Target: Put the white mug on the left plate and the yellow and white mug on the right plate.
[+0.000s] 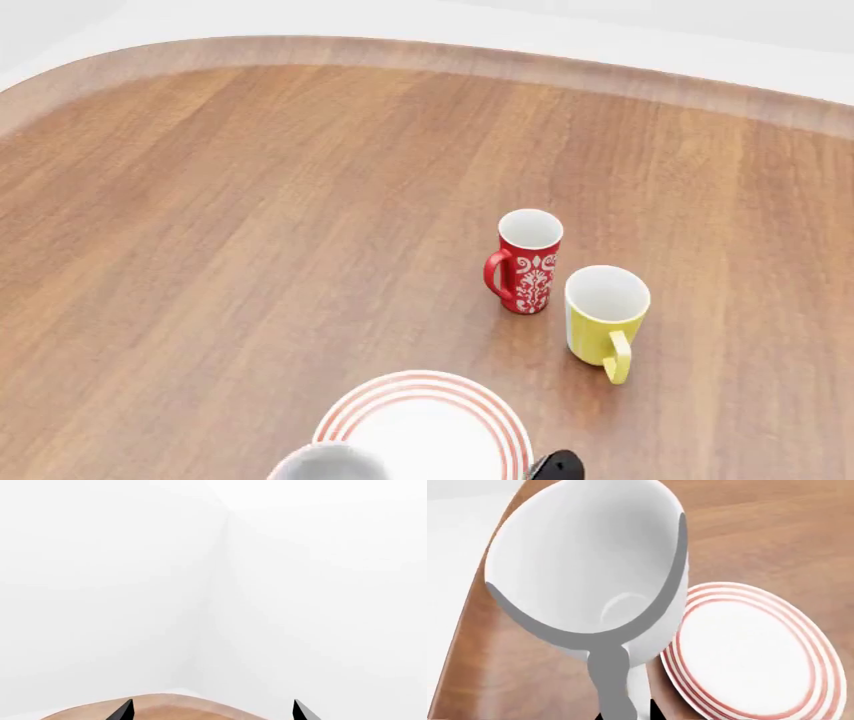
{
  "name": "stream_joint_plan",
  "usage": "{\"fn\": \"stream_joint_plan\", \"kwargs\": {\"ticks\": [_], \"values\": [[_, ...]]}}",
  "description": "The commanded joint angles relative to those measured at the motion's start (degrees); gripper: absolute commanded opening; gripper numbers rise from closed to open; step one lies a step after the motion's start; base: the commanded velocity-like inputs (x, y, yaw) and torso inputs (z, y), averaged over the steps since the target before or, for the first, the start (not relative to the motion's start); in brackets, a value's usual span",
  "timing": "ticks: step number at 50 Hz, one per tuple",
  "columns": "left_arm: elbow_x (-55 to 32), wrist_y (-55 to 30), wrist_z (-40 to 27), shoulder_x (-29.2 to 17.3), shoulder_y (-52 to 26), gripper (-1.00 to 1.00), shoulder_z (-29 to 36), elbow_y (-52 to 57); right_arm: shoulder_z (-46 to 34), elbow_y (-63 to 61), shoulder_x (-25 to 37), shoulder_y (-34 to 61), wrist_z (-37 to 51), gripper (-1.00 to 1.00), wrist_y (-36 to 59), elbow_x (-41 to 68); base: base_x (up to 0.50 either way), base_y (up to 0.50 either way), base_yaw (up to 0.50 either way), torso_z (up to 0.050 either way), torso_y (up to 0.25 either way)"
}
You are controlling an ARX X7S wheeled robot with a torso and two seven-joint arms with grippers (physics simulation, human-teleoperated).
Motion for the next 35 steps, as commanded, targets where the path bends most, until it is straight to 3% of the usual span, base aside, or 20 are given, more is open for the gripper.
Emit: {"fn": "stream_joint_plan", "kwargs": {"ticks": [1, 17, 35], "values": [[-0.18, -0.01, -0.35, -0.22, -0.11, 1.00, 0.11, 0.11, 7.46, 3.44, -3.85, 2.75, 6.05, -1.00, 1.10, 4.02, 0.00, 0.00, 0.00, 0.000, 0.000], [-0.52, 0.19, -0.74, -0.57, 0.18, 1.00, -0.01, 0.56, 10.62, 15.10, -9.64, 8.37, 9.22, -1.00, 3.23, 6.08, 0.00, 0.00, 0.00, 0.000, 0.000], [-0.19, 1.13, -0.61, -0.44, 1.00, 1.00, 0.69, 0.50, 5.81, 22.81, -12.64, 14.87, 14.18, -1.00, 9.75, 1.39, 0.00, 0.00, 0.00, 0.000, 0.001]]}}
